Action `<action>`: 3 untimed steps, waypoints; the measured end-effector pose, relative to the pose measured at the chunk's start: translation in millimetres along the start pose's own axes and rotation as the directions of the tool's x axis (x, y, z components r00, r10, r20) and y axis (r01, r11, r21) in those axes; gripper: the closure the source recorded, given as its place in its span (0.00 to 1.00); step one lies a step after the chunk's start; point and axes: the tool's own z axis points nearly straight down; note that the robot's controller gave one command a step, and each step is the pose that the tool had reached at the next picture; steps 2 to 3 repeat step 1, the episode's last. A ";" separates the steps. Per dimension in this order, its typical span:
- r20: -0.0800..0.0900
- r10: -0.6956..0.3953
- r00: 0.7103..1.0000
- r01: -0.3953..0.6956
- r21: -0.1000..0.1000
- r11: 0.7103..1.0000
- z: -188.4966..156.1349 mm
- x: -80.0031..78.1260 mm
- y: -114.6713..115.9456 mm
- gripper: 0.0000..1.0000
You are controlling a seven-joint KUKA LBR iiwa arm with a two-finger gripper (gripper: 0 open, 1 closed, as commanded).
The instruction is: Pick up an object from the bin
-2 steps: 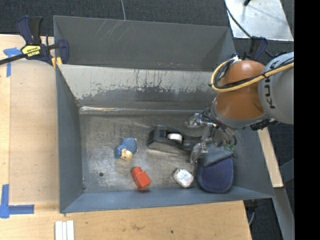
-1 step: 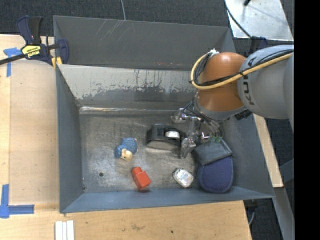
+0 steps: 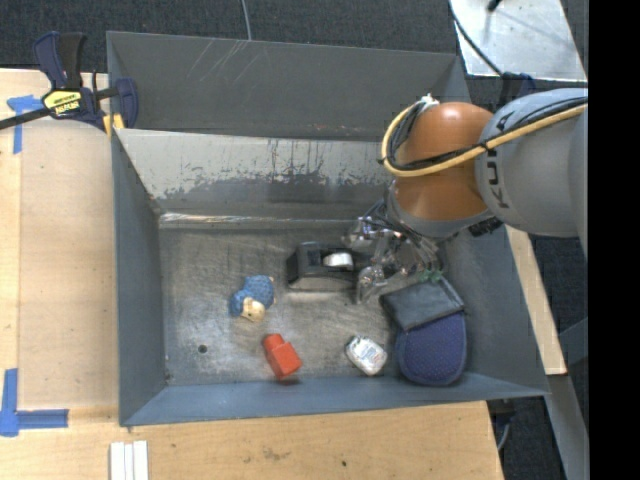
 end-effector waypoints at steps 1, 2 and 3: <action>0.003 -0.035 0.999 0.035 -0.009 0.999 -160.0 34.3 -15.9 1.00; 0.003 -0.035 0.999 0.035 -0.009 0.999 -160.0 34.3 -15.9 1.00; 0.003 -0.035 0.999 0.035 -0.009 0.999 -160.0 34.3 -15.9 1.00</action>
Offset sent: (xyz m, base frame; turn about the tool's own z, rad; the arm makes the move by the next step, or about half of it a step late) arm -0.0339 -0.0149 0.1577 -0.0372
